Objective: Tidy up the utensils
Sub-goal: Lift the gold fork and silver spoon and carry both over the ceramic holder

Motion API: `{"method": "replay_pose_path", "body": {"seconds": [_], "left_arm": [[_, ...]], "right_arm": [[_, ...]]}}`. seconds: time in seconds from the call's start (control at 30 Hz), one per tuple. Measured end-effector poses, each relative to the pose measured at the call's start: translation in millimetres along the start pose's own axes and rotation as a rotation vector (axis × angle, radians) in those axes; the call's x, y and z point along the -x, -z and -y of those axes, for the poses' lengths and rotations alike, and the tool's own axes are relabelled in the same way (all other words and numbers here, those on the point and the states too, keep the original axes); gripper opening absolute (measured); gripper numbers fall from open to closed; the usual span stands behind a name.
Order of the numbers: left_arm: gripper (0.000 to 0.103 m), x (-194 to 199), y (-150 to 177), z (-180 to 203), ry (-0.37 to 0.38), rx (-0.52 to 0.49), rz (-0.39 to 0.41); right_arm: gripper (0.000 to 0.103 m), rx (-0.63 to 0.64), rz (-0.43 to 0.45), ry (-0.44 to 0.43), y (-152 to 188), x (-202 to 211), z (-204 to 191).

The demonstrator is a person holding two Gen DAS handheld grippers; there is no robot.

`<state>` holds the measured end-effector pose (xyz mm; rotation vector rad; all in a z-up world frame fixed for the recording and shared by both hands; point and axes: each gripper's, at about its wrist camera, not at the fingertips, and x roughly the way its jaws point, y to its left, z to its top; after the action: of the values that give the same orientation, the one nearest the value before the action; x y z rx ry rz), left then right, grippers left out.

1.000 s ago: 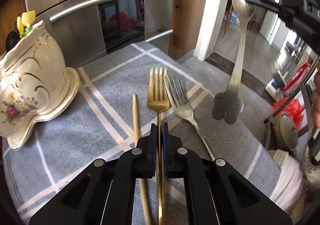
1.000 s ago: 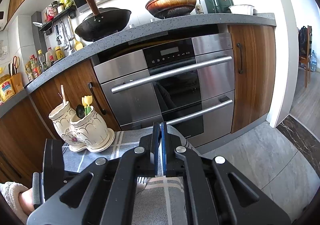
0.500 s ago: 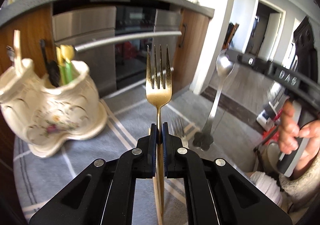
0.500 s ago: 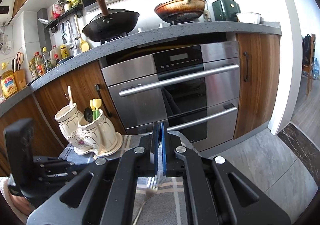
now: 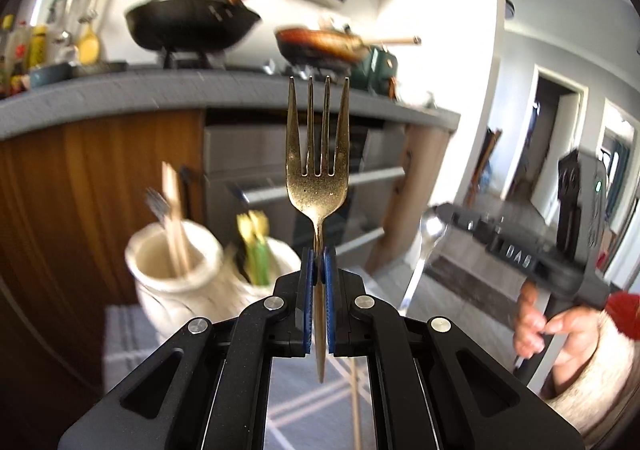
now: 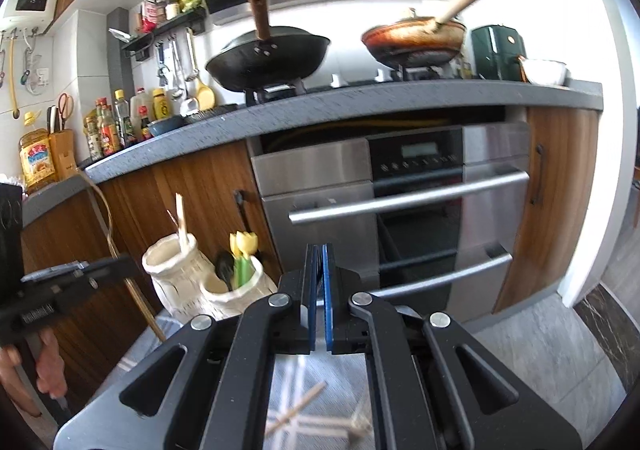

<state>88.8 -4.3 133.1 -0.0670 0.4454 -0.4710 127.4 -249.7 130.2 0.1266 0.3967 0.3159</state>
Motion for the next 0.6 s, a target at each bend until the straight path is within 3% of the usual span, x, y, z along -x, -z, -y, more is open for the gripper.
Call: {"method": "replay_pose_path", "body": {"seconds": [0.33, 0.6], "left_arm": [[0.006, 29.2, -71.6, -49.3, -0.15, -0.017, 0.149], [0.006, -2.4, -72.5, -76.7, -0.266, -0.022, 0.134]], "right_arm": [[0.002, 0.034, 0.047, -0.026, -47.4, -41.7, -38.6], [0.002, 0.081, 0.086, 0.057, -50.6, -81.9, -56.3]]}}
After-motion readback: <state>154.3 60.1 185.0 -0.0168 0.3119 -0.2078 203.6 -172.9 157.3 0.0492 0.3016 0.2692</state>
